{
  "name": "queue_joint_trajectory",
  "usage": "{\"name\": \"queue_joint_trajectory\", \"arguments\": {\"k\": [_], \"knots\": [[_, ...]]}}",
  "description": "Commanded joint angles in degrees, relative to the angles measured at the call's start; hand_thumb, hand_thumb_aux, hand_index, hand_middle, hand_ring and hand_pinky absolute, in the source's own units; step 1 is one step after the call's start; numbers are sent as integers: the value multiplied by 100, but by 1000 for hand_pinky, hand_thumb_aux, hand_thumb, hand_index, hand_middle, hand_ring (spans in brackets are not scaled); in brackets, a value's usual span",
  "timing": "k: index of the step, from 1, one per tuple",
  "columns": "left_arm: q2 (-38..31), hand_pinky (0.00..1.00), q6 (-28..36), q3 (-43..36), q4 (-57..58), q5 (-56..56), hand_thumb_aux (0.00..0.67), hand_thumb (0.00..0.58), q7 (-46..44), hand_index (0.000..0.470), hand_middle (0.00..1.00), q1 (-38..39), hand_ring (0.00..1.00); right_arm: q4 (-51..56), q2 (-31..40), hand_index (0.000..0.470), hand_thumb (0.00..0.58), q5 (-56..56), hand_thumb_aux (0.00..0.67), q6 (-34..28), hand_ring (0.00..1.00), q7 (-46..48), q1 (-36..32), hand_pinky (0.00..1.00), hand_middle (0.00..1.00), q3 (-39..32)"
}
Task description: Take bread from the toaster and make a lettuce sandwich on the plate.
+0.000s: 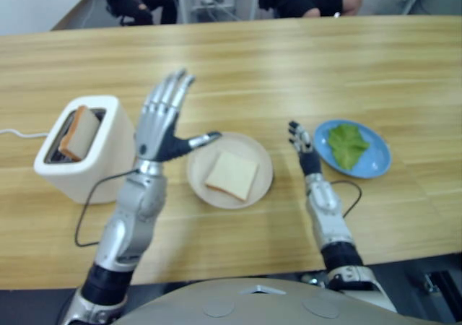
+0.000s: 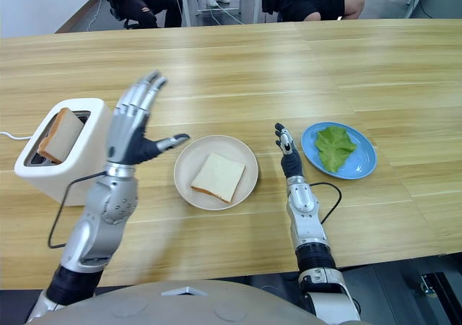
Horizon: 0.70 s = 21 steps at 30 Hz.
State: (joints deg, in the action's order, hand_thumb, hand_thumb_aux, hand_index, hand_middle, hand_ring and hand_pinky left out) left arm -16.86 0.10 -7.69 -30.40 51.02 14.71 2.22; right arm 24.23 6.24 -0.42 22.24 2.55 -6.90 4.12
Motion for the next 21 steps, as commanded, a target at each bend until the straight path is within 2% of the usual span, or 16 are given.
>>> {"name": "queue_joint_trajectory", "arguments": {"k": [1,4,7,11,15,21], "knots": [[275,0,-159,349,744,-1307,0,0,-217,0,0,67,0,-891,606,0,0,-776,0,107,0,-298,127,0,0,114],[554,0,-600,559,1615,-2371,0,0,-296,0,0,53,0,-1578,1474,0,0,-1865,0,-68,0,-849,191,0,0,425],[793,0,-1111,525,1765,-3098,0,0,-421,0,0,215,0,-2038,2871,0,0,-3195,0,-620,0,-910,106,0,0,736],[1060,0,-1218,551,2114,-3669,0,0,-615,0,0,232,0,-1431,4152,0,0,-4444,0,-900,0,-878,-264,0,0,174],[1305,0,-1205,705,2568,-4482,0,0,-948,0,0,184,0,-256,4561,0,0,-5216,0,-1036,0,-1095,-715,0,0,-583],[1400,0,-1219,853,2975,-4911,0,0,-1180,0,0,65,0,1668,4212,0,0,-5451,0,-850,0,-1514,-1402,0,0,-1585]]}}
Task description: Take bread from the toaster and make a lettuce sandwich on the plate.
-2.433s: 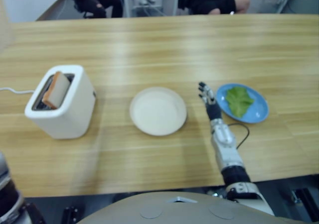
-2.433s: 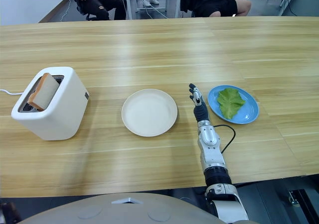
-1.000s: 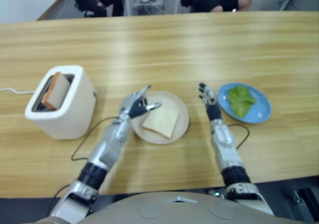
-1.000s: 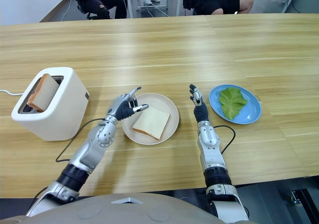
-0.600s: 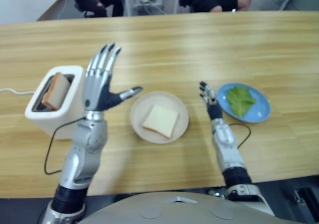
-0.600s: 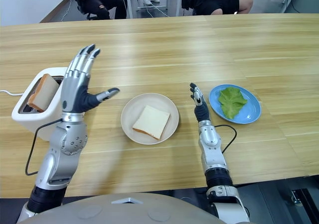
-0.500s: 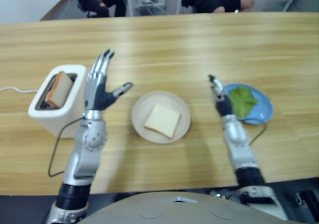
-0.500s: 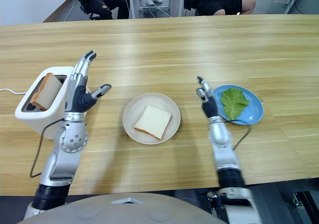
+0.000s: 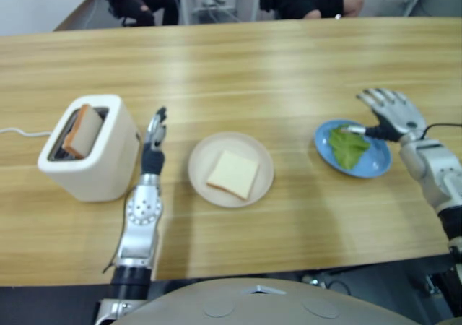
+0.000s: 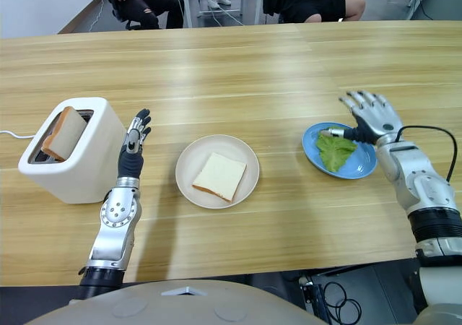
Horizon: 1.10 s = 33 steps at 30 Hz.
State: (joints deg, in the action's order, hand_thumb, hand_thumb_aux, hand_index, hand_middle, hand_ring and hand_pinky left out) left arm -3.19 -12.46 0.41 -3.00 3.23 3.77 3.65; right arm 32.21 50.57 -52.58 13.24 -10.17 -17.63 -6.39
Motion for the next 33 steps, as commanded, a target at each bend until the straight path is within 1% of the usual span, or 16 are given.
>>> {"name": "queue_joint_trajectory", "arguments": {"k": [1,5,8,11,17,24,25,26,27,28,29,30,31,33], "knots": [[13,0,0,29,267,-66,0,0,-75,0,0,-90,0,1202,-290,0,0,-332,0,17,0,-327,-466,0,0,-729],[-41,0,-130,-90,257,330,0,0,54,0,0,-90,0,2345,-488,0,0,-414,0,18,0,-690,-904,0,0,-1232],[-135,0,-260,-229,197,887,0,0,243,0,0,-58,0,2929,-517,0,0,-364,0,6,0,-918,-1111,0,0,-1466],[-119,0,-291,-305,163,1053,0,0,307,0,0,-16,0,3356,-555,0,0,-340,0,-35,0,-1065,-1292,0,0,-1669],[-121,0,-306,-405,99,1343,0,0,410,0,0,44,0,3712,-578,0,0,-247,0,-52,0,-1216,-1460,0,0,-1920],[-136,0,-269,-426,37,1420,0,0,420,0,0,116,0,3739,-604,0,0,-167,0,-58,0,-1238,-1472,0,0,-2118],[-132,0,-266,-426,28,1424,0,0,415,0,0,125,0,3740,-611,51,120,-154,74,-54,0,-1228,-1466,0,0,-2150],[-128,0,-266,-425,28,1426,0,0,410,0,0,129,0,3739,-619,204,400,-143,297,-56,0,-1223,-1461,0,0,-2180],[-124,0,-263,-428,25,1433,0,0,406,0,0,135,0,3746,-634,240,447,-140,349,-58,0,-1216,-1456,0,0,-2212],[-119,0,-259,-432,18,1442,0,0,403,0,0,143,0,3759,-648,240,447,-138,349,-57,0,-1214,-1450,0,0,-2234],[-114,0,-255,-436,12,1448,0,0,401,0,0,152,0,3771,-665,285,496,-144,415,-54,0,-1203,-1442,0,0,-2261],[-111,0,-253,-437,11,1452,0,0,399,0,0,157,0,3779,-679,285,496,-143,415,-53,0,-1195,-1435,0,0,-2289],[-107,0,-251,-440,10,1453,0,0,396,0,0,163,0,3778,-690,305,514,-134,444,-51,0,-1196,-1421,0,0,-2313],[-105,0,-253,-443,14,1452,0,0,394,0,0,173,0,3779,-705,301,511,-114,439,-46,0,-1192,-1408,0,0,-2359]]}}
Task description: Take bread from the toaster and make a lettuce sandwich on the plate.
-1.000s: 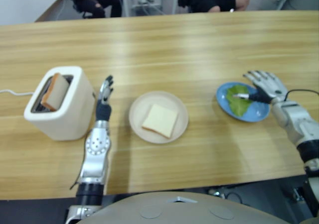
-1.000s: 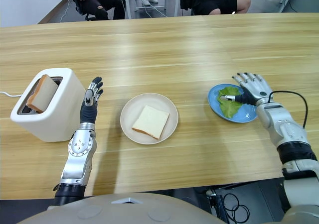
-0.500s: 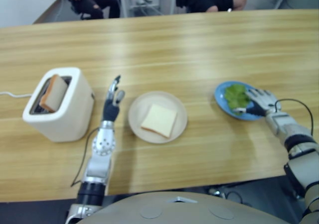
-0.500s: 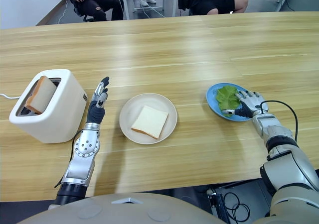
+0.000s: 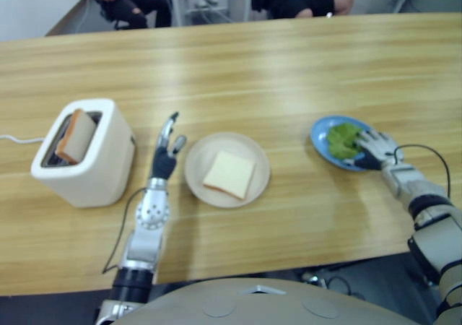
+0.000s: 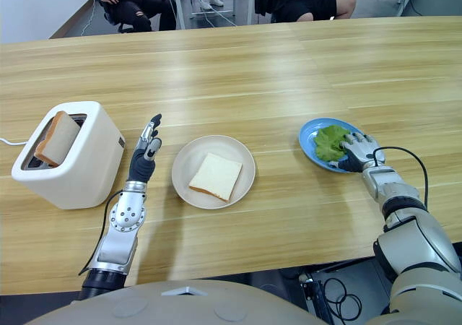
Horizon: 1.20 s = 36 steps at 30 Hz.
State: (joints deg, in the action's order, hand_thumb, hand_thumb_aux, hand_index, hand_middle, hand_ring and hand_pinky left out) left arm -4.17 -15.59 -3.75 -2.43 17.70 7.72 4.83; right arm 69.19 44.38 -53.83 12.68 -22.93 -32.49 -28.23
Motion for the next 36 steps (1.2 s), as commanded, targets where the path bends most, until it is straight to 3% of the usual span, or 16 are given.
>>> {"name": "queue_joint_trajectory", "arguments": {"k": [1,4,11,13,14,15,16,17,22,29,36], "knots": [[-7,0,58,-27,-37,3,0,0,-3,0,0,61,0,94,-96,298,508,28,434,15,0,84,77,0,0,-205],[-5,0,55,-34,-30,2,0,0,-6,0,0,76,0,120,-128,290,501,42,423,24,0,102,84,0,0,-293],[-2,0,49,-55,-24,2,0,0,-18,0,0,92,0,78,-106,334,536,118,486,62,0,107,127,0,0,-338],[-7,0,42,-57,-18,0,0,0,-20,0,0,93,0,28,-76,395,568,166,575,96,0,78,131,0,0,-317],[-9,0,39,-59,-14,-1,0,0,-22,0,0,94,0,6,-56,460,580,197,670,122,0,52,129,0,0,-295],[-10,0,35,-61,-7,-2,0,0,-22,0,0,96,0,-18,-35,460,580,230,670,145,0,14,129,0,0,-266],[-11,0,27,-66,6,-3,0,0,-22,0,0,98,0,-37,-10,460,580,274,670,176,369,-33,128,369,369,-227],[-11,0,20,-71,20,-3,0,0,-21,0,0,100,0,-70,21,460,580,331,670,216,1000,-69,135,1000,1000,-187],[-11,0,2,-83,69,-22,0,0,-22,0,0,99,0,-425,277,460,580,643,670,467,1000,-270,271,1000,1000,84],[-15,0,-28,-68,126,-34,0,0,14,0,0,93,0,-1833,768,460,580,1080,670,540,1000,-272,871,1000,1000,663],[-22,0,-101,25,287,-172,0,0,11,0,0,30,0,-4340,1116,460,580,1494,670,107,1000,114,2004,1000,1000,1675]]}}
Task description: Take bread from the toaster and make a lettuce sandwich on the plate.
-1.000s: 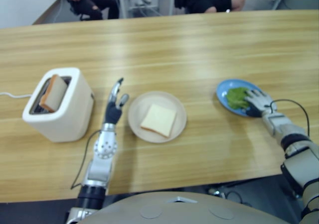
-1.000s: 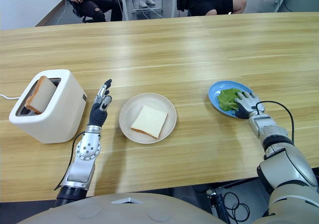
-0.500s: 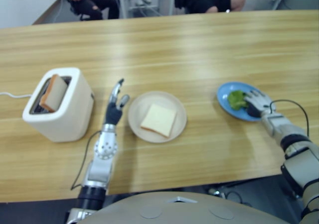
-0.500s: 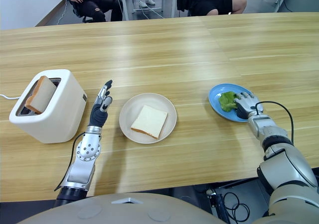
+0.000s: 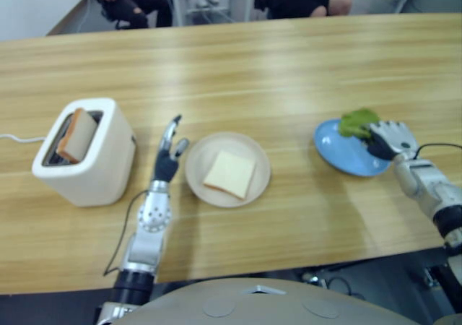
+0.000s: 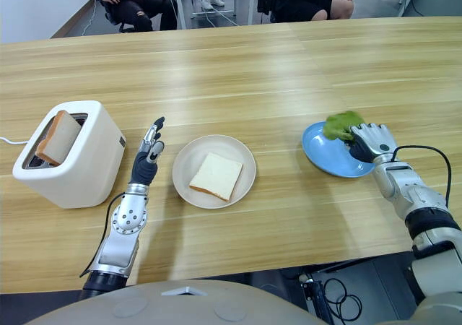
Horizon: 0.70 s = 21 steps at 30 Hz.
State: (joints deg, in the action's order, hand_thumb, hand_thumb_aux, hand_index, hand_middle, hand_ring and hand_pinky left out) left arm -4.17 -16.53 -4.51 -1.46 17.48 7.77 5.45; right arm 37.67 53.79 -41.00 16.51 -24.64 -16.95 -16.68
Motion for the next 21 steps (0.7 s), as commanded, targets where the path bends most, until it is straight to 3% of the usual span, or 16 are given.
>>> {"name": "queue_joint_trajectory", "arguments": {"k": [1,5,9,14,21], "knots": [[-31,0,-11,154,229,-224,0,0,-10,0,0,-57,0,-1590,175,460,580,239,670,-369,1000,364,613,1000,1000,662],[-125,0,-31,494,429,-632,0,0,-86,0,0,-198,0,-3508,-179,460,580,227,670,-794,1000,962,1063,1000,1000,994],[-199,0,-48,713,647,-906,0,0,-148,0,0,-335,0,-4410,-977,460,580,21,670,-964,1000,1504,967,1000,1000,559],[-225,0,-98,761,784,-972,0,0,-215,0,0,-428,0,-4599,-2086,460,580,-323,670,-991,1000,1913,720,1000,1000,-164],[-198,0,-126,733,891,-940,0,0,-229,0,0,-452,0,-3446,-3227,460,580,-754,670,-820,1000,1849,316,1000,1000,-1090]]}}
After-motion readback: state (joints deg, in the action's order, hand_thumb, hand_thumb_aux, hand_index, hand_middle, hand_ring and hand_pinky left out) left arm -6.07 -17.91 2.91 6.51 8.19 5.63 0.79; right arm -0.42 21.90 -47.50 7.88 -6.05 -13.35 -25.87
